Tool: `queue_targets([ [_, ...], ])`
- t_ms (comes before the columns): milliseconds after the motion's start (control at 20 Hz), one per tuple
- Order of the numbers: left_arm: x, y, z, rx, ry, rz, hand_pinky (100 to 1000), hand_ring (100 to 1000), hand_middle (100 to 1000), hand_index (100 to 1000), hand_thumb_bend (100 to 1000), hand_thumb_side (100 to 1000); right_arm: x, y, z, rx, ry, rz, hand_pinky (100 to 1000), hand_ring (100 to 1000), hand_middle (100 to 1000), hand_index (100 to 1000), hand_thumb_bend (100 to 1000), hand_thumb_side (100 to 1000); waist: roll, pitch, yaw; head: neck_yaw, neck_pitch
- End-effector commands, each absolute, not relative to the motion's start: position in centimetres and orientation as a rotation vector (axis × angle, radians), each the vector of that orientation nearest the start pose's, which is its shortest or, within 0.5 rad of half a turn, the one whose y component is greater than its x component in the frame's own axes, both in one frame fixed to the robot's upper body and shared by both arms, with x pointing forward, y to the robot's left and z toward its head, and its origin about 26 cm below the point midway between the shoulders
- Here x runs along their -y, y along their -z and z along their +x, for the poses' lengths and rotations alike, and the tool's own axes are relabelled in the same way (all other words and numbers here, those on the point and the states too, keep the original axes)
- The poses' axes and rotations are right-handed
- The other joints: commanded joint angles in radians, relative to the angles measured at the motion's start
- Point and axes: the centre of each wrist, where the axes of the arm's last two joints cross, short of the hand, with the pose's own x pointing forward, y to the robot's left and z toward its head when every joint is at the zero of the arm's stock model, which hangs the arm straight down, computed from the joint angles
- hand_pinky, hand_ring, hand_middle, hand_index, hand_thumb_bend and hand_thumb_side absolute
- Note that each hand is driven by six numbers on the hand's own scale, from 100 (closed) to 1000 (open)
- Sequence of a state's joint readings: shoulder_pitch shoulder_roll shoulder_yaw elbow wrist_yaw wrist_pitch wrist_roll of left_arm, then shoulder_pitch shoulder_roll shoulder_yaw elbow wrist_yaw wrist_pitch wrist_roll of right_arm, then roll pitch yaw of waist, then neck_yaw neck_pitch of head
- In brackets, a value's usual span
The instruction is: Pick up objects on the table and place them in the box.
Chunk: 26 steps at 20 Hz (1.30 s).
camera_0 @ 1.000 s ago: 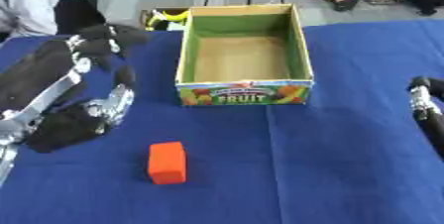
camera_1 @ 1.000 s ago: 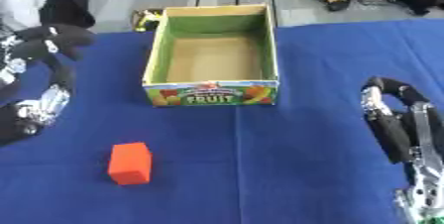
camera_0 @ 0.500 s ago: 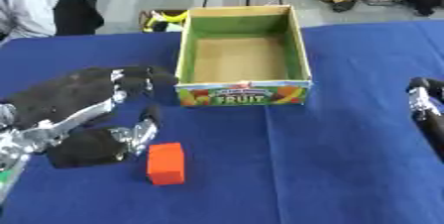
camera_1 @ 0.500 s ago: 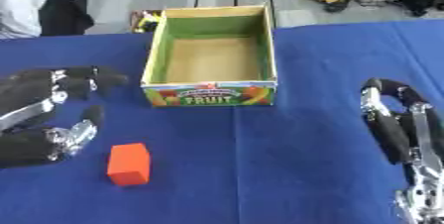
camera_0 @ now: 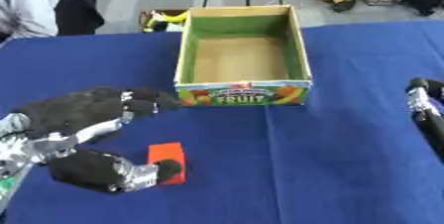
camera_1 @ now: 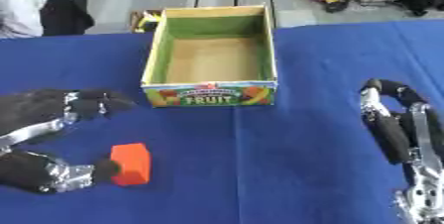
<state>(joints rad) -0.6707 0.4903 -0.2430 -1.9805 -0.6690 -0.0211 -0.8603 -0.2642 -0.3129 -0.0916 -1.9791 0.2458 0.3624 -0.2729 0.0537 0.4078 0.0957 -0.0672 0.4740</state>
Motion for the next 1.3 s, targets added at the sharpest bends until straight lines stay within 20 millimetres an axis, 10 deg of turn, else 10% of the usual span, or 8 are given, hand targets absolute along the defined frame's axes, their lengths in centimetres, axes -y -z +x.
queue_targets([
  [50,-19.6,-29.4,30.6,1.697,1.928,0.675,736,835,934,1000,585,1000,28.5,-20.0,29.6,1.936,-0.045,-0.746,745,943,715,787,100,735,-0.001,-0.021,0.002,0.000,-0.001],
  [600,-19.7,-28.1,30.6,1.602,1.944,0.637,745,864,972,1000,463,943,28.5,-20.0,29.6,1.932,-0.039,-0.745,744,943,712,782,100,728,-0.001,-0.018,-0.001,0.002,-0.004],
  [1300,-19.4,-26.1,32.5,1.415,1.913,0.784,719,787,843,1000,643,968,28.5,-19.8,29.5,1.922,-0.035,-0.740,744,943,706,770,100,712,0.005,-0.016,-0.008,0.005,-0.004],
])
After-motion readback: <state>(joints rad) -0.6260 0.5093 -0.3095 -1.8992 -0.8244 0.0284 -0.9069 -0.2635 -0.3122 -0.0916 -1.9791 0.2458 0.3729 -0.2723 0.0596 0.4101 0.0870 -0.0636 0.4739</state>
